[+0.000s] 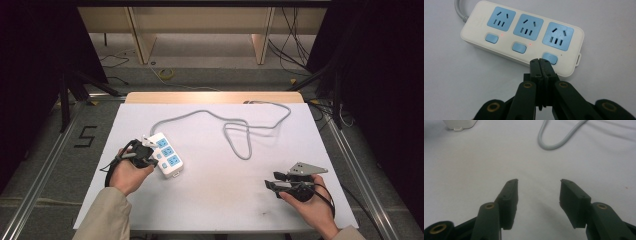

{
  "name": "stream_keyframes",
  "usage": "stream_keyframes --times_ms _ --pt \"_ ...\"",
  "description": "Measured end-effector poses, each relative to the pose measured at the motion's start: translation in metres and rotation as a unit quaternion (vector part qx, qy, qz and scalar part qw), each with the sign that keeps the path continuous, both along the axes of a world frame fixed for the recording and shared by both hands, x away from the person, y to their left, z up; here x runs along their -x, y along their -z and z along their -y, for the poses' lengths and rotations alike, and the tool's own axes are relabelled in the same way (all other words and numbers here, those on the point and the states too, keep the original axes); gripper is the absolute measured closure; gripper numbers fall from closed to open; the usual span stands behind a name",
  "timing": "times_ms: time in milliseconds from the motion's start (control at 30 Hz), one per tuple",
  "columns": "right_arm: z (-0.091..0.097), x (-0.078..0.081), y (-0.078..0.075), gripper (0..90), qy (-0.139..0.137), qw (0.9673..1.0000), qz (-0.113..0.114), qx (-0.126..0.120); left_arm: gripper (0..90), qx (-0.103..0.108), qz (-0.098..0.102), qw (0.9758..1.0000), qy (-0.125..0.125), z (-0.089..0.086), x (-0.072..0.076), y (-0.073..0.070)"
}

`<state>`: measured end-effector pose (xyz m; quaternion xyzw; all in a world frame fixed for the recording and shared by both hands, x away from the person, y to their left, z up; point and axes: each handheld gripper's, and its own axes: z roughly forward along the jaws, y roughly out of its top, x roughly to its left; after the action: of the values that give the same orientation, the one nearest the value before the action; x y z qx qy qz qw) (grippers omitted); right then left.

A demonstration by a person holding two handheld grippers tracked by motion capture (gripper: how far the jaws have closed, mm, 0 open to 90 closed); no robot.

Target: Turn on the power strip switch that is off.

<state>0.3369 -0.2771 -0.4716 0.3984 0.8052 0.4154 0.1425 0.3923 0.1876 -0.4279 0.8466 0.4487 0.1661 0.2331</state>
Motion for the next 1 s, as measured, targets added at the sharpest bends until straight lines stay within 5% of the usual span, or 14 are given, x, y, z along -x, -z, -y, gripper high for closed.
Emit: stream_keyframes --times_ms 1000 --pt "0.000 0.000 0.000 49.5 -0.001 1.0000 -0.002 -0.001 89.7 -0.018 -0.008 0.9997 0.013 0.012 -0.015 -0.007"
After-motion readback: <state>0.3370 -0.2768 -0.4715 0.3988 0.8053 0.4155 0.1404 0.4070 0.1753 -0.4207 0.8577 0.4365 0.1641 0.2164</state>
